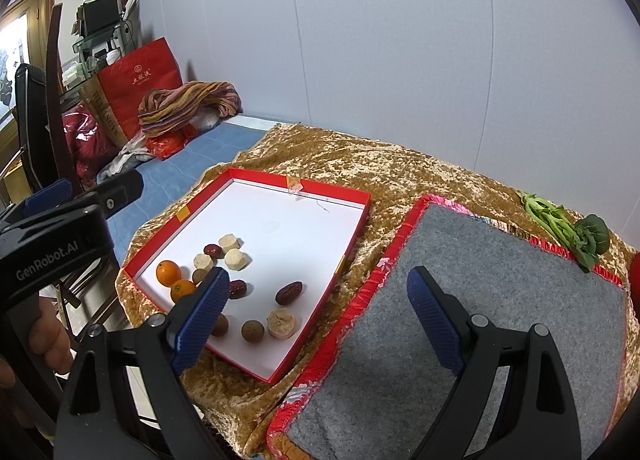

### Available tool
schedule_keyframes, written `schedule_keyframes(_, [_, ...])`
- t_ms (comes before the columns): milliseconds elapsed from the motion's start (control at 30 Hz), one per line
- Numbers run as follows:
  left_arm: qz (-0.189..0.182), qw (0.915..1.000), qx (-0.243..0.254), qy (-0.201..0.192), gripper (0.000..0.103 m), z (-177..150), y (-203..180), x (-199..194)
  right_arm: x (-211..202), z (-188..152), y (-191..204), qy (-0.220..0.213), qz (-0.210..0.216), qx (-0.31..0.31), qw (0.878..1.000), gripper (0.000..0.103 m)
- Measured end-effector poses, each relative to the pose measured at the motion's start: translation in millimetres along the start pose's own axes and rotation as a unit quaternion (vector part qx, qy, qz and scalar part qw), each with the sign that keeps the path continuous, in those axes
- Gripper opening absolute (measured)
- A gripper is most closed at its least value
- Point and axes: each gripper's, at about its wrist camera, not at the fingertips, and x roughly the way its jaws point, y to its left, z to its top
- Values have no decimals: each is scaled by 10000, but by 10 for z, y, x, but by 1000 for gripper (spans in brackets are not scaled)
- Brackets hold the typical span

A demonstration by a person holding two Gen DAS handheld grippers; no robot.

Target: Organize fruits

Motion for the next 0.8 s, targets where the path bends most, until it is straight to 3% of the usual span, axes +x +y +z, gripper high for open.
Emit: schedule_keyframes(800, [33, 10000, -45, 12, 103, -25, 17, -14, 25, 6, -6, -24, 4, -8, 10000, 90])
